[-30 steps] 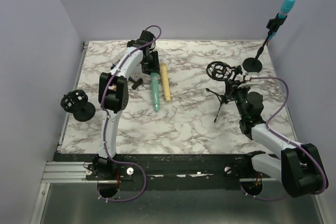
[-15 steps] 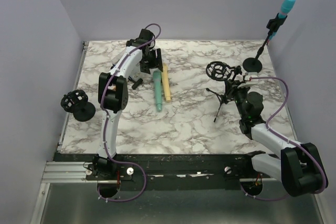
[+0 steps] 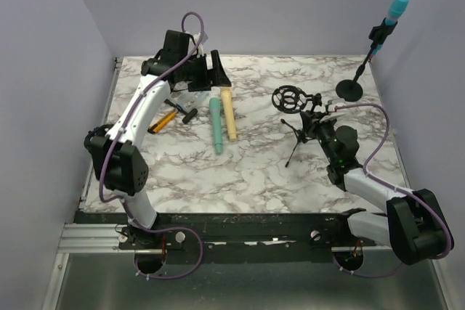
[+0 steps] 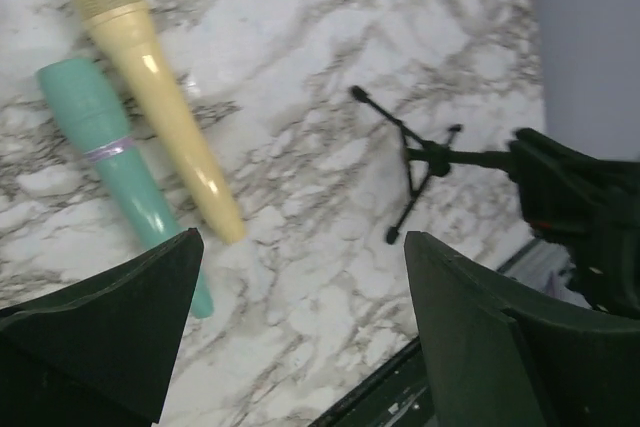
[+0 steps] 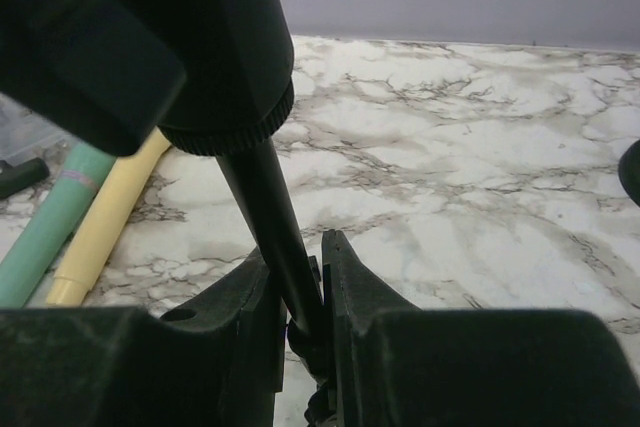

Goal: Remove the microphone from the stand

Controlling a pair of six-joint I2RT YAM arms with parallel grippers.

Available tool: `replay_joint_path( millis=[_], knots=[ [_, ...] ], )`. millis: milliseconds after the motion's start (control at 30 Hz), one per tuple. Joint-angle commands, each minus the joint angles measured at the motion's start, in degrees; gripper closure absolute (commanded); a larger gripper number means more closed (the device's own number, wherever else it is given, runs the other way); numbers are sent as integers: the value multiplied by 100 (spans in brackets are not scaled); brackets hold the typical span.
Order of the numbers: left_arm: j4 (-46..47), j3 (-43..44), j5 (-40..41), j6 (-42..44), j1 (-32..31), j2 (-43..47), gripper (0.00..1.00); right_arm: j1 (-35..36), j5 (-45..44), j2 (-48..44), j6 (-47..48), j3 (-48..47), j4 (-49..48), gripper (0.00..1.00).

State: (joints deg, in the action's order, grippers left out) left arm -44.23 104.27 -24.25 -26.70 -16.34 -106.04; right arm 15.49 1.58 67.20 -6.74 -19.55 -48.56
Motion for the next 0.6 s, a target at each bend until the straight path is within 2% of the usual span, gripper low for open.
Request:
replay_joint_path(
  millis=[0,33,100,200,233,333,433,567],
  knots=[
    [1523,-1038,-1774,-482,-169,1281,15,332,320,196,-386,-134,893,81],
    [1836,-1260,-2044,-658,-212,1503,15,397,231,196,-426,-200,1033,70],
    [2376,-1721,-2327,-951,-346,1860,15,482,-76,139,-499,-304,1334,57],
    [2934,-2210,-2558,-1209,-650,2225,15,507,-593,-107,-565,-505,1971,47],
    [3013,-2258,-2596,-1254,-775,2268,15,516,-665,-227,-587,-551,2187,42],
    [3109,-2293,-2568,-1285,-1060,2356,15,509,-1183,-637,-814,-625,2916,18],
    [3180,-2212,-2549,-1294,-1260,2347,14,509,-1471,-1143,-1145,-684,3788,1],
    [3211,-2064,-2541,-1346,-1370,2200,14,517,-1657,-1815,-1778,-786,4809,0]
  ],
)
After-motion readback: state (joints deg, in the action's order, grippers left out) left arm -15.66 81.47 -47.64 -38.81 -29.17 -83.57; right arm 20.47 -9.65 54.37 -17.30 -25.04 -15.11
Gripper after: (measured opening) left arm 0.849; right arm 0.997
